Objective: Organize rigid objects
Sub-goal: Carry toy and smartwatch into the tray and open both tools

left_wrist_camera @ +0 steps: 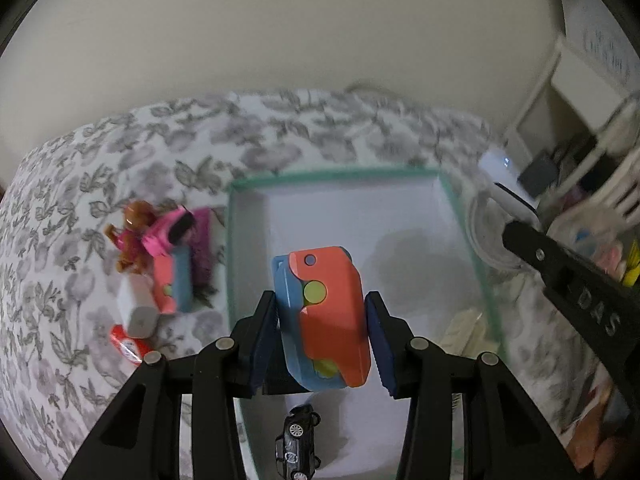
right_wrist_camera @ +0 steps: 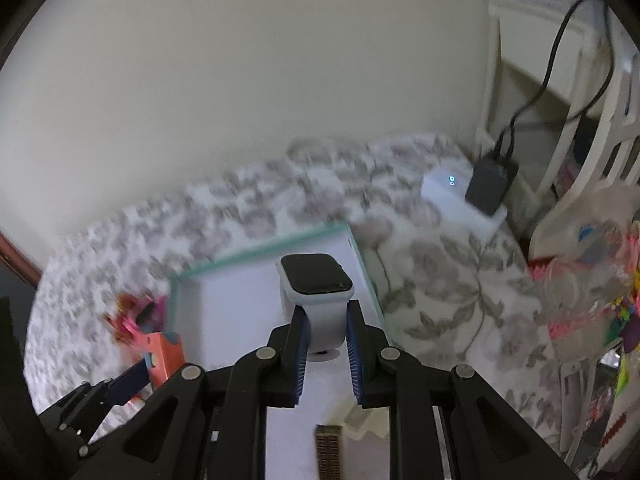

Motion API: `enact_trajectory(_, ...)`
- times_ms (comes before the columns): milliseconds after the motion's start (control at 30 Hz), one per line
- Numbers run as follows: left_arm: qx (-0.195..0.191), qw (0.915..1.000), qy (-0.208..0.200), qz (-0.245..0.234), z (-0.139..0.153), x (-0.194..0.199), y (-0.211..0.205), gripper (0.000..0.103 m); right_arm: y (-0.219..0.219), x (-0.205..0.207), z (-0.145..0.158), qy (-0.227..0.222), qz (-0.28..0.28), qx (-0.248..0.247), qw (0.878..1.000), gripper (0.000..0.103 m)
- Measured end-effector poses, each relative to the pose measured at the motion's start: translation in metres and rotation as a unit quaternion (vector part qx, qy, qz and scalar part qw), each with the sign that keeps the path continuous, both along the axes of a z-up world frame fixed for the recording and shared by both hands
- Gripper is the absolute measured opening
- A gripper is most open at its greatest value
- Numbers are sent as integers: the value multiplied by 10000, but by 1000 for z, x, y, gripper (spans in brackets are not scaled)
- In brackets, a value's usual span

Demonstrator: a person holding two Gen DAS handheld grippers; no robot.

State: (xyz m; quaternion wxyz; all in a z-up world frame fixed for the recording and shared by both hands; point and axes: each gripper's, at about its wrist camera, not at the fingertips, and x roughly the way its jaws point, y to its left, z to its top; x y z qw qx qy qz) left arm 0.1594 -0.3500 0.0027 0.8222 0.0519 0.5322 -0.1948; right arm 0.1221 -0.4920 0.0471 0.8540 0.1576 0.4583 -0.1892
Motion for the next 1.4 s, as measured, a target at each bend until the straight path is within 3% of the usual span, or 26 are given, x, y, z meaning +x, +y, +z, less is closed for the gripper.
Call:
enact_trajectory(100,92,9998,163,-95,-17,-2,-6,46,-2,2,-19,226,2,44,9997,20)
enact_trajectory(367,351,9986,41,-388,-27,-13,-23,46,-2,4,-45,649,30,52,9979,20)
enact_trajectory(600,510,9975,108,-483,-35,-15,-30,46,-3,4,-54,856,19,131,9962,20)
enact_trajectory(1167,460,9979,260,-362,-35,-9,-27,47,2,8,-62,1234,18,31,9923,24)
enact_trajectory(1200,444,9980,273,-345,-34,-9,-26,47,1,9,-62,1238,20,18,9923,25)
enact_trajectory(1267,418,9981,297,-328,-31,-8,-25,53,1,9,-61,1264,-8,-30,9920,40)
enact_trajectory(1333,364,9984,292,-309,-27,-7,-23,56,2,8,-58,1237,-26,-89,9923,48)
enact_trajectory(1400,336,9987,256,-292,-21,-6,-21,56,2,8,-53,1186,-27,-119,9929,48)
